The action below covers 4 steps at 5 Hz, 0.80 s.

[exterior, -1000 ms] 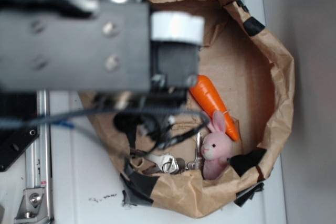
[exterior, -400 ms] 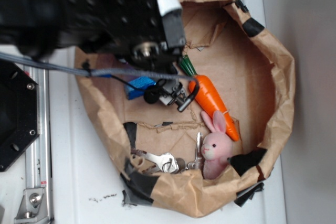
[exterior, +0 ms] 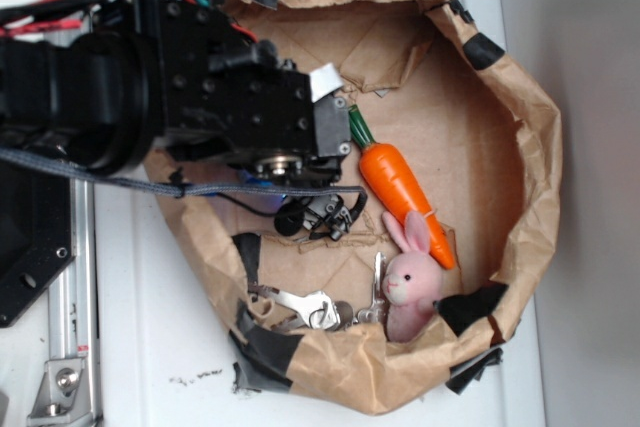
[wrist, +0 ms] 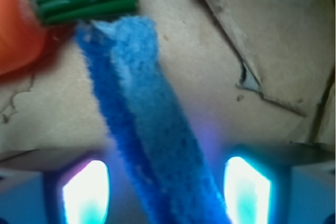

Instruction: Grab the blue sponge.

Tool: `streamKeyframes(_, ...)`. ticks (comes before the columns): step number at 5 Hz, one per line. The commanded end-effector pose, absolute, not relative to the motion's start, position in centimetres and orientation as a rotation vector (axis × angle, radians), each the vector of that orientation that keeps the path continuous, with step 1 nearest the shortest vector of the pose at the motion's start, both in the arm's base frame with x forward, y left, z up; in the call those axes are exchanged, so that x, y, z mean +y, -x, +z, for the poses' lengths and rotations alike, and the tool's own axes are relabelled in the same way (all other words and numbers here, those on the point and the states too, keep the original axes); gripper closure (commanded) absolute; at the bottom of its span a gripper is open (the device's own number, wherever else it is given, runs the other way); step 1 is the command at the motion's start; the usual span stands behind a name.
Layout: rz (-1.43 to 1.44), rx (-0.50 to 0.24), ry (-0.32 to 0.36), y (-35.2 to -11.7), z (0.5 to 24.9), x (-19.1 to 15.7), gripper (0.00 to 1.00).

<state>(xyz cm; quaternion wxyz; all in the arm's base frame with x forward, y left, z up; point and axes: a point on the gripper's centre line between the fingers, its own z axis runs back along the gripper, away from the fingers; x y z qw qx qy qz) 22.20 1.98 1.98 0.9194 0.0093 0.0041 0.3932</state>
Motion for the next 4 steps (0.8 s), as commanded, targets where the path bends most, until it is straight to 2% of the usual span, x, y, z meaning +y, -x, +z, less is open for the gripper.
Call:
streamKeyframes(1,0.661,-0.033,-0.012,-22.4,3.3,2.7,1.00)
streamKeyframes(2,0.440,-0.046,-0.079,-23.9,5.2,2.6,1.00)
streamKeyframes(3,0.180,0.004,-0.187,-26.1,9.5,1.5,1.00)
streamKeyframes(4,-0.023,0.073,-0.348,-26.7,12.9,-0.8,1.00)
